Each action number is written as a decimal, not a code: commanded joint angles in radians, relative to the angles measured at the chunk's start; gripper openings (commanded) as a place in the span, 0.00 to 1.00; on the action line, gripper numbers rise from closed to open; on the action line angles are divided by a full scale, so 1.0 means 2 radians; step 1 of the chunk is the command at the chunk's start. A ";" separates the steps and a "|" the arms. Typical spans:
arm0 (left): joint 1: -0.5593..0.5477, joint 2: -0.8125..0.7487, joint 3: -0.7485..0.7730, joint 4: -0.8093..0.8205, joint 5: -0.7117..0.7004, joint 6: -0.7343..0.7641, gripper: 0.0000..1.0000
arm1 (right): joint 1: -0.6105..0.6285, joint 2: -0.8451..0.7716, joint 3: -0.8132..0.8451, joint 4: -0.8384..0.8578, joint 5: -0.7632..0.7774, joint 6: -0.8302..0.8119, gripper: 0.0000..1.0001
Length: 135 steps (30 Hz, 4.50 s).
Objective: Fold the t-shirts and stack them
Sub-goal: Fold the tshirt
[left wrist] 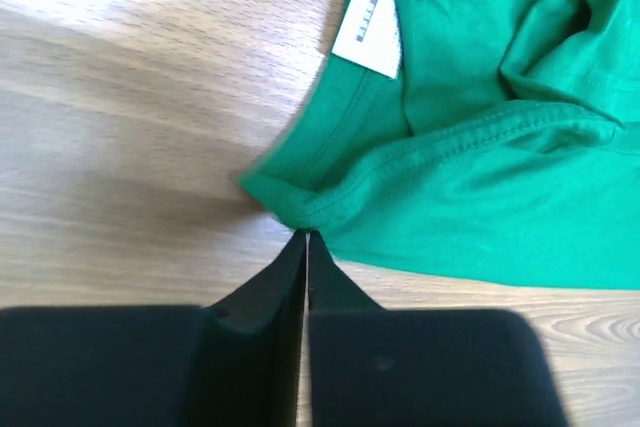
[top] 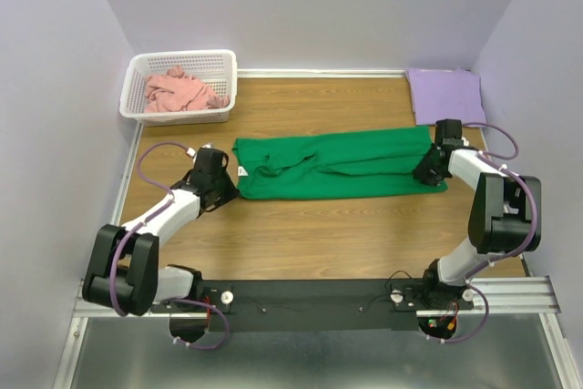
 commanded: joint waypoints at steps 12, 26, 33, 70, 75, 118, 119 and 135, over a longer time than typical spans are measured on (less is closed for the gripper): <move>0.009 -0.023 0.059 -0.082 0.011 -0.039 0.58 | -0.010 -0.046 0.001 -0.008 -0.003 -0.015 0.39; 0.000 0.040 0.027 -0.042 0.010 -0.040 0.45 | -0.010 -0.054 -0.004 -0.012 -0.011 -0.005 0.43; 0.000 0.061 0.003 -0.027 -0.016 -0.031 0.09 | -0.012 -0.035 0.002 -0.005 -0.021 0.010 0.63; 0.000 0.020 -0.007 -0.048 -0.038 -0.007 0.02 | -0.051 0.085 0.133 0.080 -0.074 0.045 0.63; -0.001 0.011 -0.005 -0.052 -0.040 -0.007 0.02 | -0.063 0.014 0.095 0.031 -0.018 0.025 0.63; 0.018 0.004 0.010 -0.105 -0.063 -0.004 0.00 | -0.140 -0.045 -0.086 0.011 -0.020 0.034 0.02; 0.022 0.005 0.015 -0.121 -0.067 -0.004 0.00 | -0.145 -0.054 -0.090 0.005 -0.010 0.041 0.01; 0.026 0.001 0.016 -0.141 -0.033 -0.015 0.16 | -0.188 -0.102 -0.110 -0.056 -0.040 0.056 0.37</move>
